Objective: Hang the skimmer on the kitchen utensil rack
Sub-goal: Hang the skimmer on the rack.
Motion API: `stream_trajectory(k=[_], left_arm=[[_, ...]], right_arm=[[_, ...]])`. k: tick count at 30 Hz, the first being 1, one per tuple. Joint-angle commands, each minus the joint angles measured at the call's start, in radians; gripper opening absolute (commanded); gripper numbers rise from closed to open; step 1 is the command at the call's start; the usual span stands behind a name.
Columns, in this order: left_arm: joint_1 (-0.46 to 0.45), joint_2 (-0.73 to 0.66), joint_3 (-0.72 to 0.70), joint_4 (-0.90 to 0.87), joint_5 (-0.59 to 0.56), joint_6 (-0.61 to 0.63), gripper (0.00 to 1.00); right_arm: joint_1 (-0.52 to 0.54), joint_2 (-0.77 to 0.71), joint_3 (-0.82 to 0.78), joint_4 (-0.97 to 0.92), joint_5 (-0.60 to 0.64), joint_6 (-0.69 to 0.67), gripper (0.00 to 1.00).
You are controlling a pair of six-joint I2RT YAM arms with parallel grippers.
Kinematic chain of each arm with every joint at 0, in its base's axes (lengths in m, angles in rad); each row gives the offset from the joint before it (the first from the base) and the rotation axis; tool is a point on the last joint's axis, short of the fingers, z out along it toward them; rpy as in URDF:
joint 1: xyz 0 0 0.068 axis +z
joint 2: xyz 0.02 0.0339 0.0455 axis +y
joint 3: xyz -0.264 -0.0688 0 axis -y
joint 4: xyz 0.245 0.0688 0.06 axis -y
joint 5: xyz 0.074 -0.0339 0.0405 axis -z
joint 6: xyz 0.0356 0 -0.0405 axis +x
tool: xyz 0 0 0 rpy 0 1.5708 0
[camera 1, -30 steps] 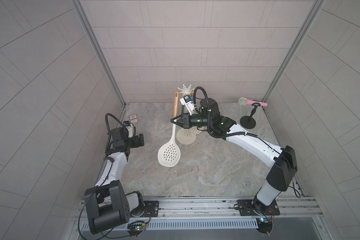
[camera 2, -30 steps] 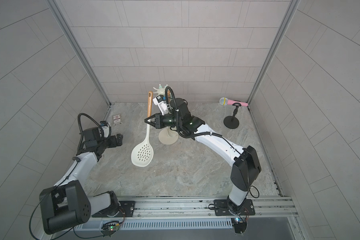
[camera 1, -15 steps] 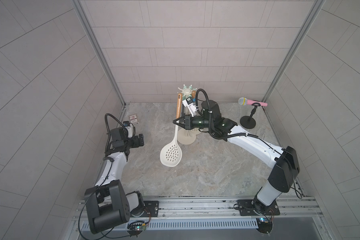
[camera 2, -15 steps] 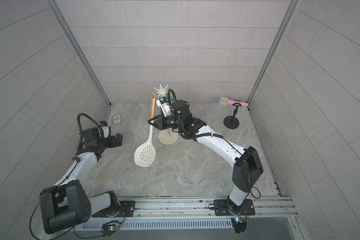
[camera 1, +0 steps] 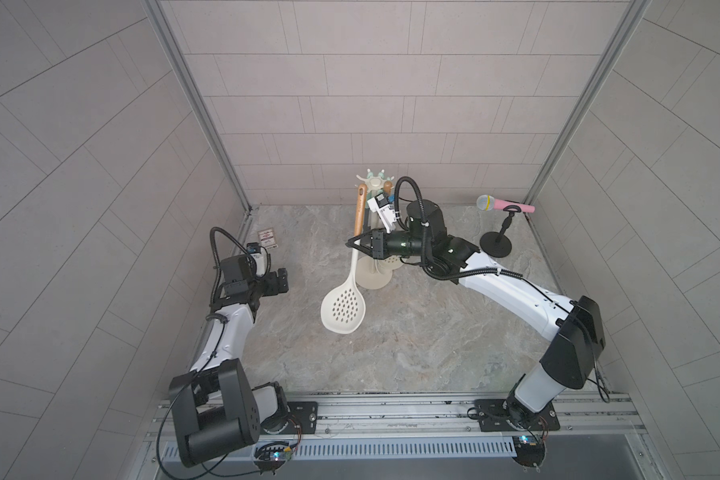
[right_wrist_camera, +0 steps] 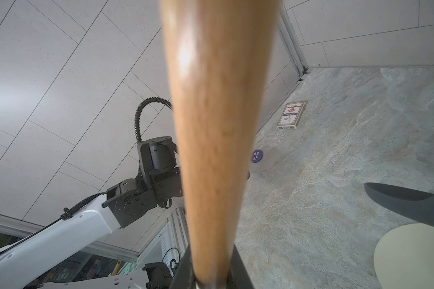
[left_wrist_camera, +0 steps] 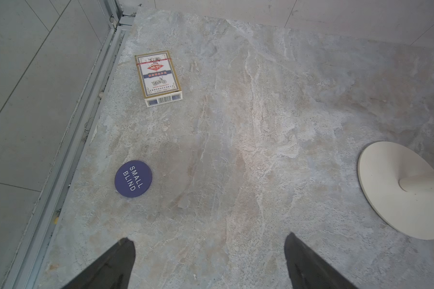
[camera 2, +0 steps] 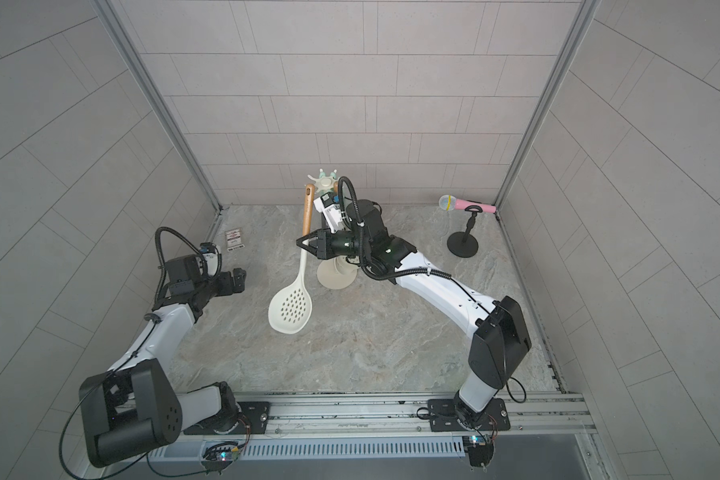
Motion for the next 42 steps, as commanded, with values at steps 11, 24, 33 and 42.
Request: stream_trajectory(k=[11, 24, 33, 42], left_arm=[[0.011, -0.002, 0.023, -0.006, 0.013, 0.013, 1.0], [0.015, -0.009, 0.024, -0.01, 0.021, 0.011, 1.0], [0.015, -0.012, 0.024, -0.007, 0.024, 0.011, 1.0], [0.016, -0.012, 0.026, -0.005, 0.035, 0.011, 1.0]], right_arm=[[-0.024, -0.042, -0.053, 0.07, 0.012, 0.024, 0.0], [-0.058, 0.035, -0.085, 0.011, 0.073, -0.034, 0.0], [-0.055, 0.073, -0.15, -0.054, 0.181, -0.188, 0.0], [-0.056, 0.108, -0.167, -0.094, 0.316, -0.264, 0.06]])
